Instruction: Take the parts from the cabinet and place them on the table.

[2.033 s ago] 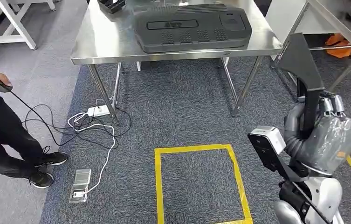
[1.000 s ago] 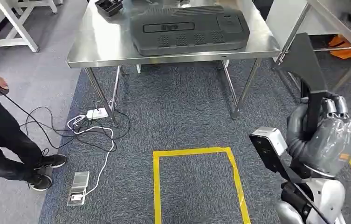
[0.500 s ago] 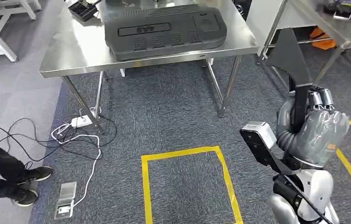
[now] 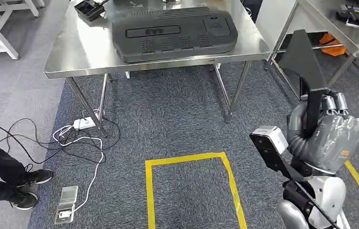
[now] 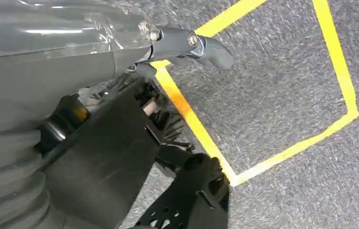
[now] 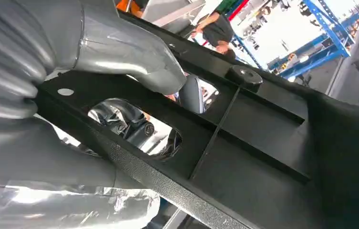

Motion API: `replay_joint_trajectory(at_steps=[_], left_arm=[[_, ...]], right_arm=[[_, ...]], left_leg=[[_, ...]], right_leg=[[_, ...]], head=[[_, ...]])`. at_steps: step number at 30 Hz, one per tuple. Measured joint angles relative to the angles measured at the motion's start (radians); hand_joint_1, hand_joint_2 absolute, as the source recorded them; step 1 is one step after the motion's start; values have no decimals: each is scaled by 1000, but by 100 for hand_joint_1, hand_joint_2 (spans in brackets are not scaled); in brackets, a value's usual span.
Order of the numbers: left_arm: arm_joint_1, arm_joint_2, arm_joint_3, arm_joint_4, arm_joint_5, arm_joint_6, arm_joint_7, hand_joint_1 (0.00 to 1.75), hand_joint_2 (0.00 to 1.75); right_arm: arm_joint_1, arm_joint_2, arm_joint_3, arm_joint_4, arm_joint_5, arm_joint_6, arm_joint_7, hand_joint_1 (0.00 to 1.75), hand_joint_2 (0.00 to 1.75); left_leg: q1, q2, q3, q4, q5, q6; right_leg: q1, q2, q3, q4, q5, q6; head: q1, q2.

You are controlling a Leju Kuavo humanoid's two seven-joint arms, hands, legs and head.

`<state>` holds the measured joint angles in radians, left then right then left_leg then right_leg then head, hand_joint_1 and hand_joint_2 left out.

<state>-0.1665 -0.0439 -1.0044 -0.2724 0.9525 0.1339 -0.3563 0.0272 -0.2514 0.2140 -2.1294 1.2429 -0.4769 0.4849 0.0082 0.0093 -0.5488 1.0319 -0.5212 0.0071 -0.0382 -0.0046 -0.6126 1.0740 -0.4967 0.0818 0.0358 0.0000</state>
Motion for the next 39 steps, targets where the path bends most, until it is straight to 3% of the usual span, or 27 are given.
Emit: replay_joint_trajectory(at_steps=[1, 2, 4, 6, 7, 9, 10, 11, 12, 14, 15, 16, 19, 20, 21, 24, 25, 26, 27, 29, 30, 31, 32, 34, 36, 37, 39], left_arm=[[-2, -1, 0, 0, 0, 0, 0, 0, 175], [-2, -1, 0, 0, -1, 0, 0, 0, 175], [-1, -1, 0, 0, -1, 0, 0, 0, 175], [-3, -1, 0, 0, 0, 0, 0, 0, 175], [-4, -1, 0, 0, -1, 0, 1, 0, 175], [-1, -1, 0, 0, -1, 0, 1, 0, 175], [0, -1, 0, 0, -1, 0, 1, 0, 175], [1, -1, 0, 0, -1, 0, 1, 0, 175], [1, -1, 0, 0, -1, 0, 0, 0, 175], [1, -1, 0, 0, 0, 0, 0, 0, 175], [0, 0, 0, 0, 0, 0, 1, 0, 175], [1, 1, 0, 1, 1, 0, 0, 0, 175], [2, 1, 0, 1, 1, 0, 0, 0, 175], [1, 0, 0, 1, 0, -1, 0, 0, 175], [0, 1, 0, 1, 0, -1, 0, 0, 175], [-1, -1, 0, 1, -1, -2, 0, 0, 175], [0, -2, 0, 1, -2, -3, 0, 0, 175], [0, -1, 0, 1, -3, -3, 0, 0, 175], [-1, -1, 0, 1, -4, -3, 0, 0, 175], [-1, -2, 0, 1, -6, -3, 0, 0, 175], [-1, -1, 0, 1, -7, -3, 0, 0, 175], [-3, -1, 0, 1, -7, -3, 0, 0, 175], [-3, -1, 0, 1, -9, -3, 0, 0, 175], [-2, -1, 0, 1, -10, -3, 0, 0, 175], [-3, -1, 0, 1, -10, -4, 0, 0, 175], [-4, -1, 0, 1, -11, -5, 0, 0, 175], [-3, -1, 0, 1, -16, -8, 1, 0, 175]], right_arm=[[0, 0, 0, 0, -7, 0, -8, 175, 175], [1, 0, 0, 2, -16, 1, -13, 175, 175], [0, 1, 0, 2, -22, 1, -24, 175, 175], [-5, 1, 0, 3, -27, 1, -32, 175, 175], [-8, 2, 0, 3, -28, 1, -36, 175, 175], [-9, 2, 0, 3, -28, 1, -37, 175, 175], [-9, 2, 0, 3, -28, 1, -37, 175, 175], [-9, 2, 0, 3, -29, 1, -37, 175, 175], [-9, 2, 0, 4, -29, 1, -37, 175, 175], [-12, 2, 0, 4, -36, 8, -41, 175, 175], [-14, 2, 0, 4, -45, 15, -44, 175, 175], [-18, 2, 1, 5, -52, 24, -48, 175, 175], [-19, 2, 3, 5, -58, 49, -53, 175, 175], [-23, 2, 3, 5, -57, 54, -55, 175, 175], [-24, 0, 4, 5, -57, 57, -55, 175, 175], [-33, -3, 8, 5, -62, 60, -58, 175, 175], [-31, -3, 10, 5, -77, 56, -63, 175, 175], [-31, -3, 11, 6, -95, 49, -71, 175, 175], [-32, -3, 13, 6, -112, 41, -83, 175, 175], [-35, -3, 18, 6, -131, 37, -102, 175, 175], [-39, -3, 21, 7, -137, 38, -111, 175, 175], [-42, -3, 26, 8, -142, 38, -118, 175, 175], [-44, -4, 28, 8, -143, 37, -121, 175, 175], [-44, -4, 35, 8, -144, 37, -125, 175, 175], [-47, -4, 37, 8, -144, 36, -126, 175, 175], [-49, -4, 38, 8, -144, 36, -128, 175, 175], [-49, -4, 45, 8, -138, 34, -137, 175, 175]], left_leg=[[-2, 0, -5, 17, -9, -6], [-3, 0, -3, 13, -7, -8], [1, 0, 2, 8, -8, -13], [4, -2, -4, 42, -33, -23], [3, -2, -36, 109, -69, -25], [4, -2, -120, 267, -131, -28], [3, -2, -149, 313, -136, -27], [2, -2, -160, 314, -113, -22], [1, -2, -147, 272, -73, -16], [-9, -5, -84, 108, 32, 6], [-13, -15, -63, 54, 39, 20], [-17, -13, -59, 37, 39, 20], [-25, -14, -53, 16, 33, 25], [-14, -12, -41, -8, 41, 25], [-11, -10, -29, -24, 48, 24], [-10, -8, -25, -29, 47, 34], [-11, -7, -24, -28, 45, 35], [-11, -7, -24, -27, 43, 34], [-10, -7, -23, -24, 40, 34], [-8, -8, -17, -13, 29, 27], [-8, -8, -17, -4, 21, 21], [-17, -8, -23, 6, 15, 13], [-16, -8, -23, 5, 14, 10], [-14, -8, -19, 0, 15, 2], [-10, -9, -15, 17, -1, -10], [-11, -9, -32, 60, -28, -16], [-3, -9, -104, 207, -98, -25]], right_leg=[[-3, 9, 0, -8, 1, -27], [0, 11, -3, -2, -2, -42], [4, 12, -2, -1, -5, -57], [1, 11, 4, -6, -6, -68], [1, 10, 7, -6, -9, -75], [5, 9, 10, -6, -14, -82], [6, 10, 12, -6, -15, -84], [8, 11, 16, -6, -18, -85], [10, 13, 22, -6, -22, -85], [13, 17, 38, -7, -29, -83], [9, 16, 41, -12, -32, -81], [13, 22, 41, -11, -32, -76], [4, 20, 43, -28, -26, -58], [11, 19, 49, -33, -29, -50], [7, 14, 48, -14, -39, -50], [8, 13, -50, 171, -130, -46], [8, 13, -84, 229, -143, -42], [8, 12, -99, 244, -133, -39], [7, 10, -88, 211, -99, -38], [4, 6, -19, 52, -3, -37], [5, -1, 10, -18, 11, -39], [13, 1, 12, -23, -1, -45], [12, 7, 10, -19, -1, -56], [15, 8, 11, -21, -3, -64], [6, 6, 19, -31, 2, -75], [5, 6, 22, -32, -1, -81], [5, 5, 25, -32, -5, -87]], head=[[9, 0], [0, 0], [-13, 0], [-16, 0], [-27, 0], [-35, 0], [-37, 0], [-38, 0], [-40, 0], [-42, 0], [-41, 0], [-39, 0], [-47, 0], [-45, 0], [-45, 0], [-28, 0], [-25, 0], [-23, 0], [-17, 0], [-7, 0], [-1, 0], [3, 0], [2, 0], [-9, 0], [-6, 0], [-18, 0], [-30, 0]])
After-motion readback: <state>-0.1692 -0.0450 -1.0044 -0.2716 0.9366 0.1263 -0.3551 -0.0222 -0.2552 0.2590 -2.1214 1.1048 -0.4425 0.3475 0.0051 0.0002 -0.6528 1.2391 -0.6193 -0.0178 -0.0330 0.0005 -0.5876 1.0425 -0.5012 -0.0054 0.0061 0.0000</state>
